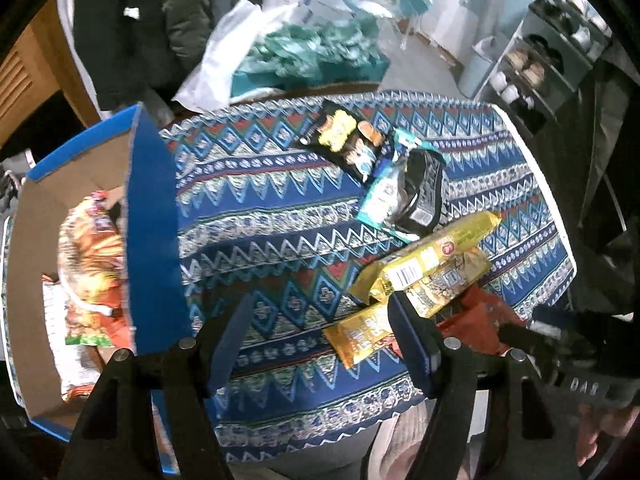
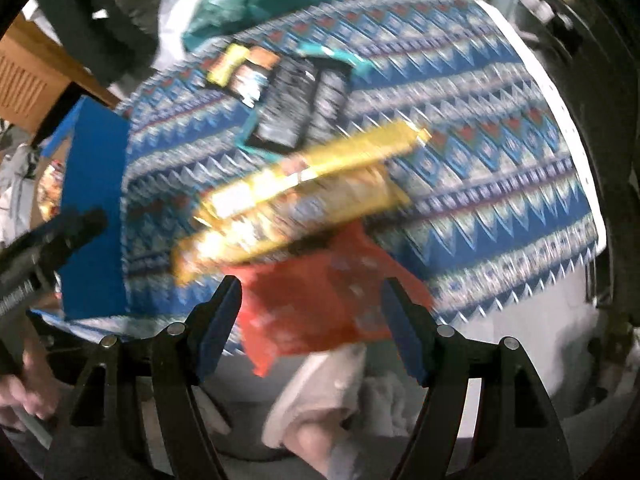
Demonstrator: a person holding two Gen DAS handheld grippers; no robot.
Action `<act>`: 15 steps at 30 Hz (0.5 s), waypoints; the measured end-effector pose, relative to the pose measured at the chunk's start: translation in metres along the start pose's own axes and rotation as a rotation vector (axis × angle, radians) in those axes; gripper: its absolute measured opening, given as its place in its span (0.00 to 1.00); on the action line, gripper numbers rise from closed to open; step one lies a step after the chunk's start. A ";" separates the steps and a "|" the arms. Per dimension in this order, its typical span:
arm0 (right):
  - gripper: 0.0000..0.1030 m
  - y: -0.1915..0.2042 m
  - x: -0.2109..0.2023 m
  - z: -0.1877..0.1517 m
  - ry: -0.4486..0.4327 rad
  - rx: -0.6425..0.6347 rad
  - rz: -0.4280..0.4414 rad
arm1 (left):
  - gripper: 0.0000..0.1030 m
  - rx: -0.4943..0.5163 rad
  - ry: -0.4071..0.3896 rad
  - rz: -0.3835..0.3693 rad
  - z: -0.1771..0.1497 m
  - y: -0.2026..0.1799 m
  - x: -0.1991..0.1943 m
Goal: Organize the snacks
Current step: 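Move both tools back toward the remaining yellow biscuit packs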
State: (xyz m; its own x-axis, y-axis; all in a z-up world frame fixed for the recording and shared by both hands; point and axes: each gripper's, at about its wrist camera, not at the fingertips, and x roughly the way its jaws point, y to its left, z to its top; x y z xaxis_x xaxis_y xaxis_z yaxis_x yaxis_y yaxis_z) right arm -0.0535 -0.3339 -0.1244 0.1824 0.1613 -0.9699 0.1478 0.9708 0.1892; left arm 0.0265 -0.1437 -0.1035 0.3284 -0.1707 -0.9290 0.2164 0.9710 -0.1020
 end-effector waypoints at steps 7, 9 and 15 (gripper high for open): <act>0.70 -0.034 0.016 -0.033 0.046 0.040 -0.034 | 0.69 0.021 0.021 0.015 -0.002 -0.015 0.025; 0.70 -0.039 0.020 -0.036 0.059 0.038 -0.042 | 0.69 0.018 0.032 0.013 -0.003 -0.017 0.033; 0.70 -0.045 0.039 -0.034 0.090 0.029 -0.081 | 0.69 0.022 0.051 0.028 -0.003 -0.024 0.047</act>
State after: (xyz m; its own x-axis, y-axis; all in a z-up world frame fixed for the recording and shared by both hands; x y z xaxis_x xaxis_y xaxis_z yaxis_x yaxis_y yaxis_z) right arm -0.0864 -0.3652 -0.1763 0.0808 0.0988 -0.9918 0.1865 0.9760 0.1125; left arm 0.0340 -0.1743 -0.1462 0.2873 -0.1341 -0.9484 0.2283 0.9712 -0.0682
